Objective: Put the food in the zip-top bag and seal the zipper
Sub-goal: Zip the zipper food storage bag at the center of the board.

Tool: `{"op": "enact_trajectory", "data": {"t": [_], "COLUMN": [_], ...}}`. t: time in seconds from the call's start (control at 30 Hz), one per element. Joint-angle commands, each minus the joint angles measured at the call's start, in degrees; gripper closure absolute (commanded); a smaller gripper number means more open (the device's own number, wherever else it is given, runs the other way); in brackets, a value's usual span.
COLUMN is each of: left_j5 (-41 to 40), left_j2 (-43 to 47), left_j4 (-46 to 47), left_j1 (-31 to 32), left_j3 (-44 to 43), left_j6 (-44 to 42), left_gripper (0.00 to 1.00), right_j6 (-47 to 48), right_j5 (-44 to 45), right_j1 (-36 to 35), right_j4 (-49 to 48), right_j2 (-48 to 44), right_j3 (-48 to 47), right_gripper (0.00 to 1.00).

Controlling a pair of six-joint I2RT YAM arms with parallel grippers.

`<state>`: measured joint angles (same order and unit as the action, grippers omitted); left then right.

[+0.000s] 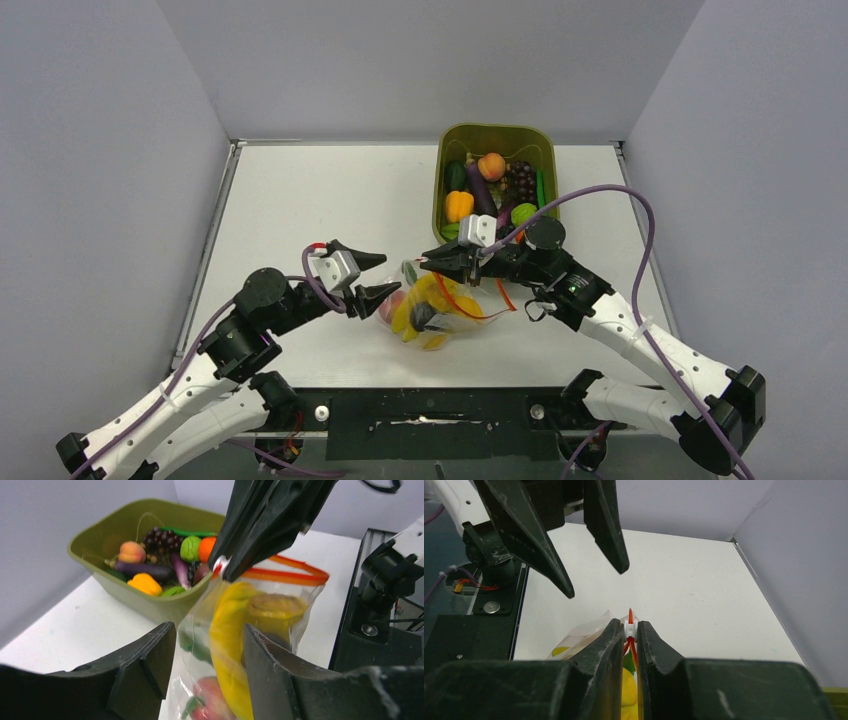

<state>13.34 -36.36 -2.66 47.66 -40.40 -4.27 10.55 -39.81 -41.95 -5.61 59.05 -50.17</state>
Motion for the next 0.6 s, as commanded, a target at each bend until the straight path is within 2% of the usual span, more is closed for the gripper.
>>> {"op": "enact_trajectory", "data": {"t": [0.0,0.2,0.37,0.57], "left_j5": [4.4,9.6,8.8,9.9], "left_j2": [-2.9,-6.5,-7.8,-9.0], "left_j4": [2.6,1.7,3.2,3.5], "left_j1": [0.2,0.1,0.1,0.1], "left_j3": [-3.9,-4.5,-3.9,-4.1], "left_j6": [-2.9,-7.2,-8.3,-8.9], "left_gripper": [0.47,0.47,0.48,0.61], "right_j6": [1.6,1.1,0.5,-0.2], "right_j5": [-5.3,-7.5,-9.5,-10.8], "right_j1": [0.4,0.4,0.3,0.3], "right_j4": [-4.0,-4.8,-5.5,-6.0], "right_j2": [0.8,1.2,1.9,2.3], "right_j3": [-3.6,-3.9,-4.0,-4.1], "right_gripper": [1.00,1.00,1.00,1.00]}}
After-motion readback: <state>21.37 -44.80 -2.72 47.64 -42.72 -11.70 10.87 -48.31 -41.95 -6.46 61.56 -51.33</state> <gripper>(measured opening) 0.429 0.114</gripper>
